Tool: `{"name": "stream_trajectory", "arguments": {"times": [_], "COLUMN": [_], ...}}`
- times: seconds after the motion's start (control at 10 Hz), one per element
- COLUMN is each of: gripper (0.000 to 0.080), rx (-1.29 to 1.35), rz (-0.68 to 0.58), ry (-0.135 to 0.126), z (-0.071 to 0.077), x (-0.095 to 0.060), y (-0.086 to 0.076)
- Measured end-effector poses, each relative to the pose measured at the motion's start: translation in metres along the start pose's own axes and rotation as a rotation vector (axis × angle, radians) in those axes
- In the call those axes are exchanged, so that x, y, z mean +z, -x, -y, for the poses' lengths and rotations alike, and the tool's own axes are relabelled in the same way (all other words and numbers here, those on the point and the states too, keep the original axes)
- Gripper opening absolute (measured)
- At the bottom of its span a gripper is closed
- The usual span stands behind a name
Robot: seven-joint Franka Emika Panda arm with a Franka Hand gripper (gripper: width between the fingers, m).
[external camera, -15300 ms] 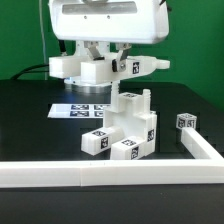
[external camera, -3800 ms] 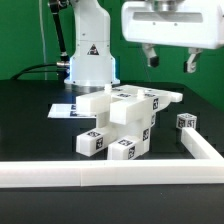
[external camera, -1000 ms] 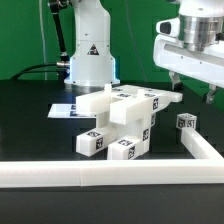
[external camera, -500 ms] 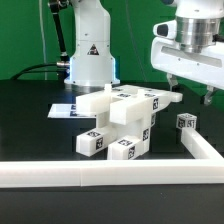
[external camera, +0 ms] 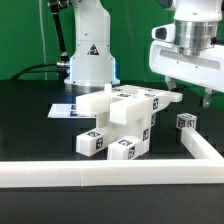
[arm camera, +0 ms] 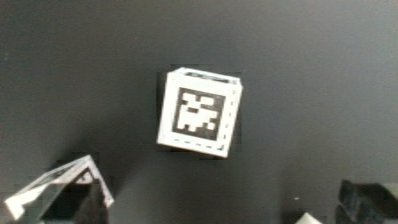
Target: Assemble chair
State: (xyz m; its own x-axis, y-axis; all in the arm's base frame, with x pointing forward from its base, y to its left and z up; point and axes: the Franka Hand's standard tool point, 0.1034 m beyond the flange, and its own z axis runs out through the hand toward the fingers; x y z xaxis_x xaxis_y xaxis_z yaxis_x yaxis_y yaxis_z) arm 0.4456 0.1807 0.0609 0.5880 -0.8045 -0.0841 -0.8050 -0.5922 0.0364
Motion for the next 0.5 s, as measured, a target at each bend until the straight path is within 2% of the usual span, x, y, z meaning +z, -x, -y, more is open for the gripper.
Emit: {"name": "stream_trajectory", "arguments": {"times": [0.1, 0.2, 0.3, 0.4, 0.5], "gripper": [0.0649, 0.0649, 0.0649, 0.0649, 0.0649], "rx": [-0.006, -0.009, -0.011, -0.021, -0.021], "rz": [0.002, -0.007, -0.009, -0.022, -0.021], "ry": [0.007, -0.007, -0.007, -0.029, -0.027], "z": [-0.0012, 0.0003, -0.0003, 0.0020, 0.0016], "x": [0.0032, 0.0047, 0.0064, 0.0054, 0.0058], "y": [0.0052, 0.0042, 0.0035, 0.0003, 0.0006]}}
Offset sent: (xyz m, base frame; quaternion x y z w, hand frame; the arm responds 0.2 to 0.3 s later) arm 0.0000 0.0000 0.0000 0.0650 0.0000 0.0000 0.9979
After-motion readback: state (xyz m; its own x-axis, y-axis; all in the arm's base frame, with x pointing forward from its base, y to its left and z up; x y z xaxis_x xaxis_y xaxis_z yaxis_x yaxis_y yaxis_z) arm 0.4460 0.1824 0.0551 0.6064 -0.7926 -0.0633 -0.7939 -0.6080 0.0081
